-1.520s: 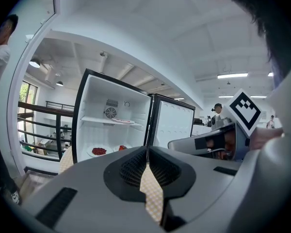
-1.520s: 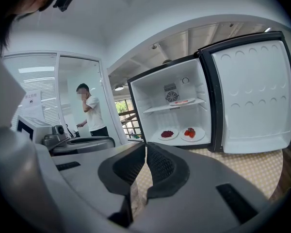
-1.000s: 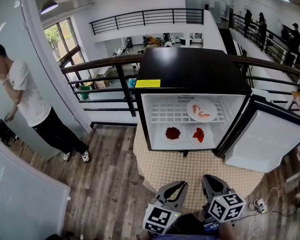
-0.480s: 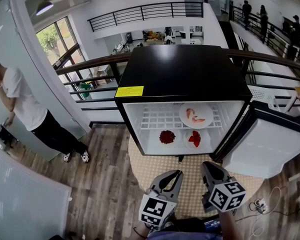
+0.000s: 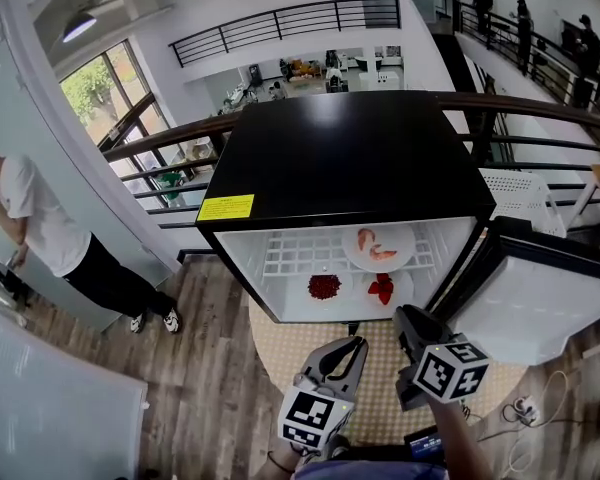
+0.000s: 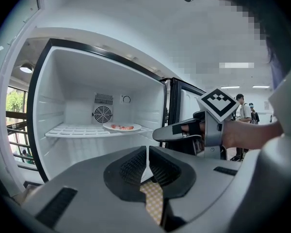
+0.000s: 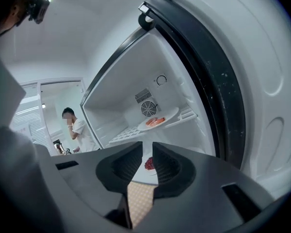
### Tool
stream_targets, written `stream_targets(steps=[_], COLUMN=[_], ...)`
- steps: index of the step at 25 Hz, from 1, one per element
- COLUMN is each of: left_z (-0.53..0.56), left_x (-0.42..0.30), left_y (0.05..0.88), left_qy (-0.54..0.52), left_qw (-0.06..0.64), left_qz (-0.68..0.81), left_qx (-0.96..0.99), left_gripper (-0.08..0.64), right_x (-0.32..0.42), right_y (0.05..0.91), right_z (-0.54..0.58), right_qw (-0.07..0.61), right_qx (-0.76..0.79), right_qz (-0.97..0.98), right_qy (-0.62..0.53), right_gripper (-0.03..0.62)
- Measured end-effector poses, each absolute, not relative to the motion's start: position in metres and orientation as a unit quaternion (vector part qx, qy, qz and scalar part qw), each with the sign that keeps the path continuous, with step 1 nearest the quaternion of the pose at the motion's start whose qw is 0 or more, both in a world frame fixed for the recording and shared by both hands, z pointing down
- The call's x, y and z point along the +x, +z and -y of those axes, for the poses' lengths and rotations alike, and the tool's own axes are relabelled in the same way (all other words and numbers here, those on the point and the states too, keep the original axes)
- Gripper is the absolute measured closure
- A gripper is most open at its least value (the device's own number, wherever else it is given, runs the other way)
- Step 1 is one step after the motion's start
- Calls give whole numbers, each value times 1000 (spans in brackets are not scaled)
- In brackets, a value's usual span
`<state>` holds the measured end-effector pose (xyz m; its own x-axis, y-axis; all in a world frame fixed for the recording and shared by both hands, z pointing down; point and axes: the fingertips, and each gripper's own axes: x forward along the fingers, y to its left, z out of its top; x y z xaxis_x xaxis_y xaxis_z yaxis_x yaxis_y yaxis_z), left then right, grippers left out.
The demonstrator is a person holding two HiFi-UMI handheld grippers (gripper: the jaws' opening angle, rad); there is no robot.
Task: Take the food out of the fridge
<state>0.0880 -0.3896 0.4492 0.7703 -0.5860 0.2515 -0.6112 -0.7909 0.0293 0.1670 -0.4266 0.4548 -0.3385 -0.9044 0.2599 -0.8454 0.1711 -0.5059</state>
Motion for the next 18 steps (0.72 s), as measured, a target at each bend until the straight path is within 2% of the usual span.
stream_targets(steps=[2,6,12,18], left_z=[396,410,426,436], left_x=[93,99,98,91], left_y=[449,449,454,458], left_qy=[116,120,122,128], left_qw=[51,46,46,57], left_qz=[318,321,329,337], left_qx=[939,938,935,931], left_gripper=[532,532,532,532], right_x=[168,178,181,181], right_y=[454,450,460,458], right_z=[437,461,493,515], right_qw=[64,107,171,203], right_qx=[-567,-574,-573,-588], right_qz=[-762,-741,-689,-654], right_qy=[-308,-331,-409,-431], right_gripper=[498,481,377,365])
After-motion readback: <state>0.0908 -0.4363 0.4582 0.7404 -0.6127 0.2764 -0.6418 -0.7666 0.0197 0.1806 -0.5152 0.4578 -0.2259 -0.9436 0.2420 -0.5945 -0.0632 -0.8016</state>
